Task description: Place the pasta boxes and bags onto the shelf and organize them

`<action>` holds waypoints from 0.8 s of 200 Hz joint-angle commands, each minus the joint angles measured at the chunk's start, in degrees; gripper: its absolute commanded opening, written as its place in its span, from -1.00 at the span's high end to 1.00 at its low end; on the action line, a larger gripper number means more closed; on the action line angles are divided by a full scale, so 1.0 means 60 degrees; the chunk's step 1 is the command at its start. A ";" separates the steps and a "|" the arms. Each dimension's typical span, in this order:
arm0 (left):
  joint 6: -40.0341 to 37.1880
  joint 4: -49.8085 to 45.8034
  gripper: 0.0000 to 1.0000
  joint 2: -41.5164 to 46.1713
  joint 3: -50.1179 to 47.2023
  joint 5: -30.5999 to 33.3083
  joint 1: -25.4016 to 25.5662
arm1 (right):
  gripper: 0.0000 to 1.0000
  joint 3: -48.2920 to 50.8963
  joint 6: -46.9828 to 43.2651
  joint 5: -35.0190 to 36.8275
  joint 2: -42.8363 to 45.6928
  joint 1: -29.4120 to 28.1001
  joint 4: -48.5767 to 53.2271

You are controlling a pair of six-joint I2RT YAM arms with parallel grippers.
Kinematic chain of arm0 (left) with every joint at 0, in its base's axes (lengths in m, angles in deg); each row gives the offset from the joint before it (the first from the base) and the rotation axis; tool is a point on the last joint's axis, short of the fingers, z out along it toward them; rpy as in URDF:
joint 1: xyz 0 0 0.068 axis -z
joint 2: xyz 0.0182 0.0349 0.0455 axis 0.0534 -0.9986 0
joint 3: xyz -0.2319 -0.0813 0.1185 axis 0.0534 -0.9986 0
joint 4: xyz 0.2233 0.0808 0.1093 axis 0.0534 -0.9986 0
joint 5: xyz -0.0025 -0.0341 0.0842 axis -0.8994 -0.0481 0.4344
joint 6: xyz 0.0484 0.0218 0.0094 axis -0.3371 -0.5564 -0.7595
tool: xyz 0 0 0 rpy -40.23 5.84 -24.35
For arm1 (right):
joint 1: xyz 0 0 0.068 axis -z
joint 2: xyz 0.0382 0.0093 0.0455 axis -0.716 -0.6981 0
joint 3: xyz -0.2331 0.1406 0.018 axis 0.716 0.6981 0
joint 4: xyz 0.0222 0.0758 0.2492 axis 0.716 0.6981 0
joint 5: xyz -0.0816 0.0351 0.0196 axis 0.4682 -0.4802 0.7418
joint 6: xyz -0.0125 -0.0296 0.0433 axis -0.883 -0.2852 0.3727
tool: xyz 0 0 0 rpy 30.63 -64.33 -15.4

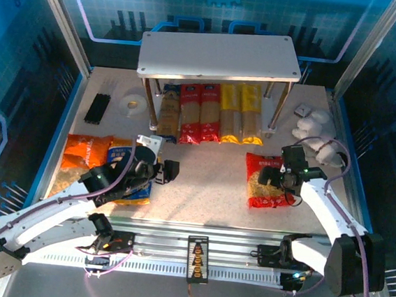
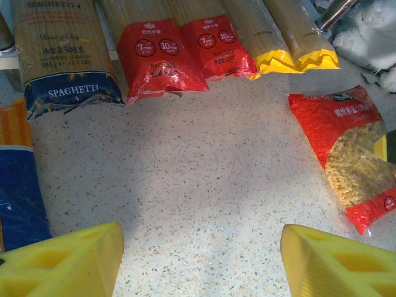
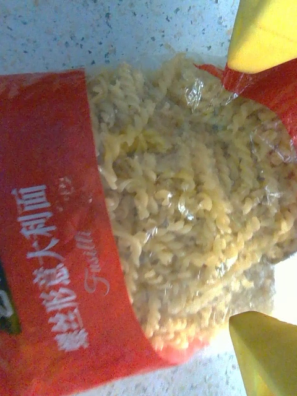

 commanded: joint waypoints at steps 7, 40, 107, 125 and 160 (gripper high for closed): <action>0.0043 -0.0015 -0.38 0.0078 0.0035 0.0145 -0.0059 | -0.99 -0.0412 -0.0307 0.0039 -0.0597 -0.0145 0.0219; 0.0078 -0.0031 -0.39 0.0138 -0.0025 0.0191 -0.0069 | -0.99 -0.0650 -0.0509 -0.0217 -0.1088 -0.0182 -0.0031; 0.0046 -0.0002 -0.39 0.0135 -0.0060 0.0200 -0.0105 | -0.99 -0.0844 -0.0522 -0.0356 -0.1542 -0.0504 -0.0096; 0.0035 0.0040 -0.39 0.0138 -0.0067 0.0192 -0.0120 | -0.99 -0.0975 -0.0544 -0.0339 -0.1820 -0.0504 -0.0038; 0.0053 0.0009 -0.39 0.0149 -0.0097 0.0180 -0.0152 | -0.99 -0.1255 -0.0480 -0.0252 -0.2418 -0.0504 0.0134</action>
